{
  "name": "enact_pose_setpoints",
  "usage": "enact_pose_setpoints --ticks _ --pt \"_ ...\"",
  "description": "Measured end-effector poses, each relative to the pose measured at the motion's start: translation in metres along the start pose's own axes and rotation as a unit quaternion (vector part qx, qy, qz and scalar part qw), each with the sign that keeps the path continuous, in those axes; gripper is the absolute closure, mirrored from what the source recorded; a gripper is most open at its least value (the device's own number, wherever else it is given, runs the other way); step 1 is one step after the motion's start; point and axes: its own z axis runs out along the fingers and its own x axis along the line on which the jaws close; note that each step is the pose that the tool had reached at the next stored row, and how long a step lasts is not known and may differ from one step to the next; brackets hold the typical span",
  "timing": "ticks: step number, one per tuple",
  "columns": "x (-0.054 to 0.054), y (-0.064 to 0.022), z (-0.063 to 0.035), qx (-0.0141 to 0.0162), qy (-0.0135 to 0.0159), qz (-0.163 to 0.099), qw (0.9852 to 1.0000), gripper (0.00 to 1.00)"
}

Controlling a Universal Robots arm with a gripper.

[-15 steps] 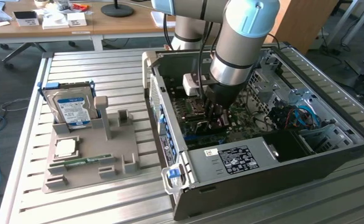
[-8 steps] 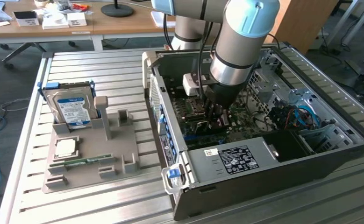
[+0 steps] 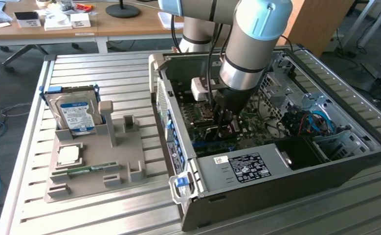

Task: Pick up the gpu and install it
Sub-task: 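Insert the gpu into the slot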

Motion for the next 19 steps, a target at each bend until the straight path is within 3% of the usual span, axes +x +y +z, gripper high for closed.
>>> enact_pose_setpoints --ticks 8,19 --pt "-0.001 0.0004 -0.0154 -0.0001 0.0001 0.000 1.0000 0.60" --pt "-0.003 0.0005 -0.0157 0.0000 0.0000 0.000 1.0000 0.60"
